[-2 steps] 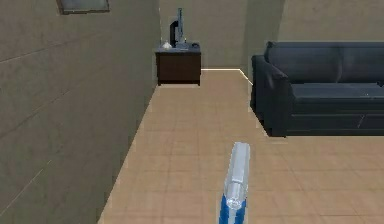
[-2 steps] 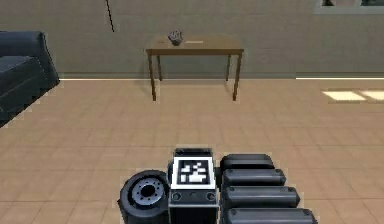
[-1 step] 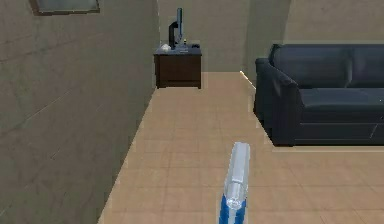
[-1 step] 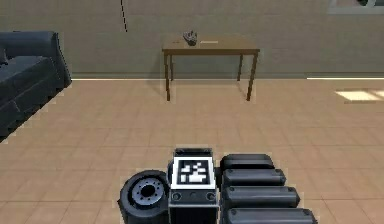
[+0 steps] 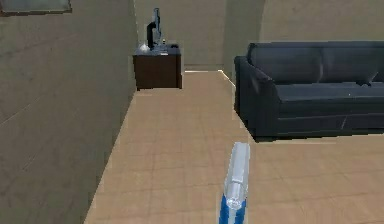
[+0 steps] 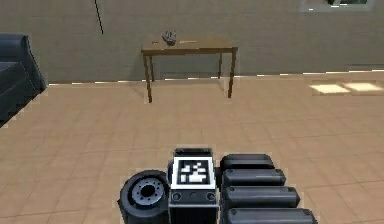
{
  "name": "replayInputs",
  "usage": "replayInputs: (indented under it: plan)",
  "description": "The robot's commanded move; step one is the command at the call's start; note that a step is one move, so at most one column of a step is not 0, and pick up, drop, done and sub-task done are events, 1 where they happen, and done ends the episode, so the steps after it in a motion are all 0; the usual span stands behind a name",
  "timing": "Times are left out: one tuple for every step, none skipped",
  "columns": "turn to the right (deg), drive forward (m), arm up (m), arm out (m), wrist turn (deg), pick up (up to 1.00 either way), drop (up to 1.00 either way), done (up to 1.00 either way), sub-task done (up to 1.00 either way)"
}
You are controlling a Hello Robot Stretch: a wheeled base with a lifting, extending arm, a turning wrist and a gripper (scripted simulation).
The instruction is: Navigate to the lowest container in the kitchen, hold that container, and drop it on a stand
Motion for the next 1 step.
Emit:
replayInputs:
  plan:
    - [0.0,1.00,0.00,0.00,0.0,0.00,0.00,0.00,0.00]
